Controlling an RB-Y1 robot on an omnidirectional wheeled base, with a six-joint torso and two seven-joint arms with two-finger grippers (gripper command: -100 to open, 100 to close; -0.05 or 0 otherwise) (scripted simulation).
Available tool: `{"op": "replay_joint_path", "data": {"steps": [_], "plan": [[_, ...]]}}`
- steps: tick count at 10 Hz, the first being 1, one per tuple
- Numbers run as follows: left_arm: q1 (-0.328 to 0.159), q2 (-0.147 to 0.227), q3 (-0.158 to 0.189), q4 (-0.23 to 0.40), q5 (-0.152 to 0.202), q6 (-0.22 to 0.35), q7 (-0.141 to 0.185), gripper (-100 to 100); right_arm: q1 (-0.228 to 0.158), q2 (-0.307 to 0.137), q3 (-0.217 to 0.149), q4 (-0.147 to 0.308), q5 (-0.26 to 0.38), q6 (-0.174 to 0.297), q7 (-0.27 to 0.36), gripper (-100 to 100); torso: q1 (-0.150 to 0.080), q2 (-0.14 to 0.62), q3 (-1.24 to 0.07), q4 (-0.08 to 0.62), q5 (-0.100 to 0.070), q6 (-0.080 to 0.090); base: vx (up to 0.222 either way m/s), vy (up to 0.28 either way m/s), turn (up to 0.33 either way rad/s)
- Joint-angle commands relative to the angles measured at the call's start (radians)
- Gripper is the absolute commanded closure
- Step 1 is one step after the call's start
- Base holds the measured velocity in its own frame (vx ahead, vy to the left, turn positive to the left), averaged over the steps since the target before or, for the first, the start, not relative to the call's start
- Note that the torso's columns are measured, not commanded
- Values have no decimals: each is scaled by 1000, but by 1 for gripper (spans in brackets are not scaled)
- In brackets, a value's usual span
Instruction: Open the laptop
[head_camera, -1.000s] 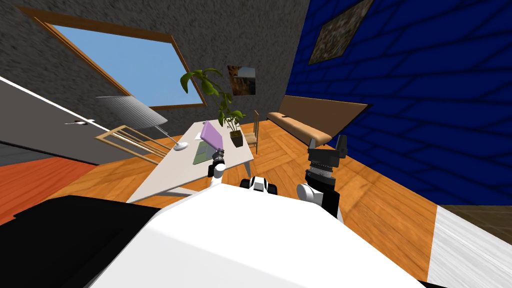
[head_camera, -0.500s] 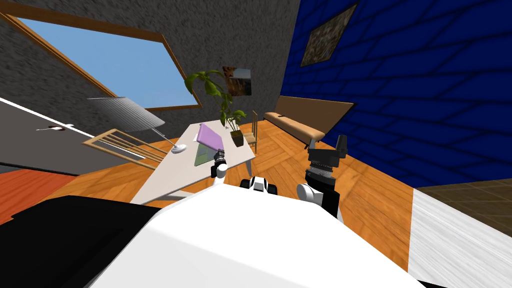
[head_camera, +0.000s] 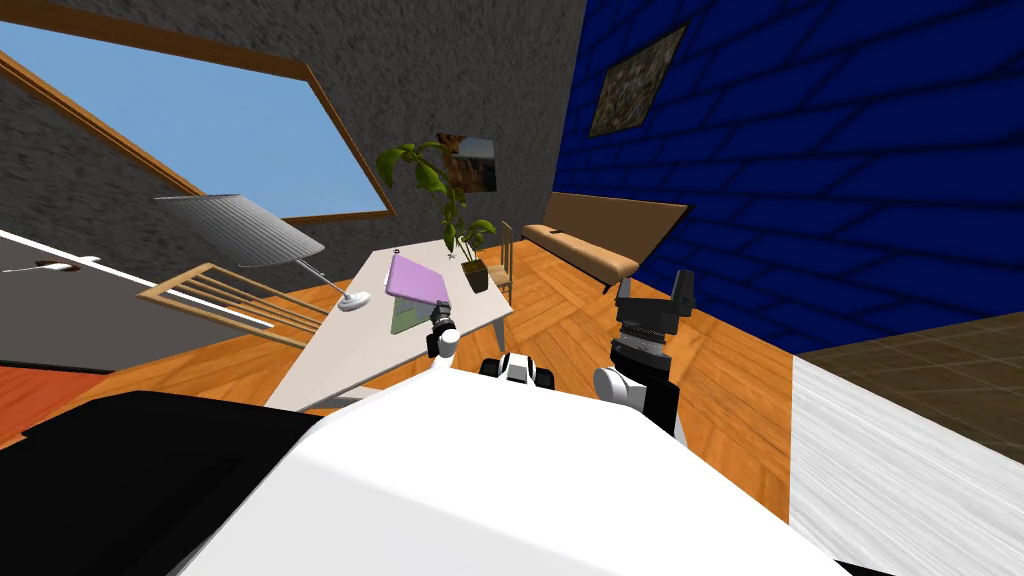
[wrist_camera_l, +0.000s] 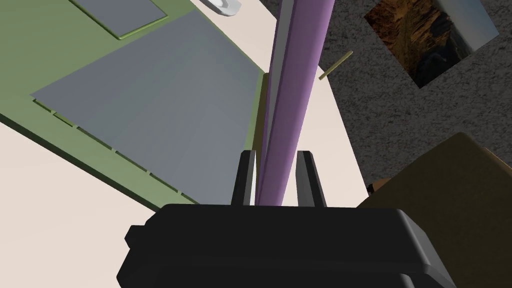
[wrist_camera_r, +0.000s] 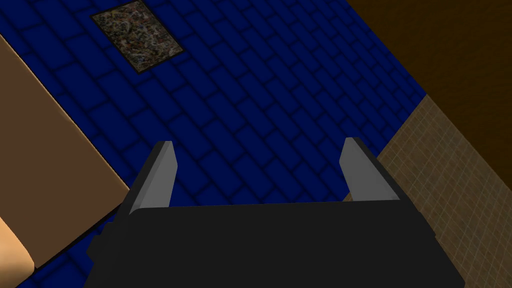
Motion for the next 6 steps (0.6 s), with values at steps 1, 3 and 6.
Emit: {"op": "replay_joint_path", "data": {"steps": [1,3,6], "plan": [[18,22,-11,14,10,-20,67,100,0,0,0,0,0,0,0,0,-2,-1,-1,1,-1,2,-3,-10,-44],[35,44,-22,29,21,-41,134,100,0,0,0,0,0,0,0,0,-2,0,0,1,-1,4,14,-11,-61],[53,66,-34,43,31,-61,202,100,0,0,0,0,0,0,0,0,-4,0,0,2,-1,8,5,-8,-54]]}}
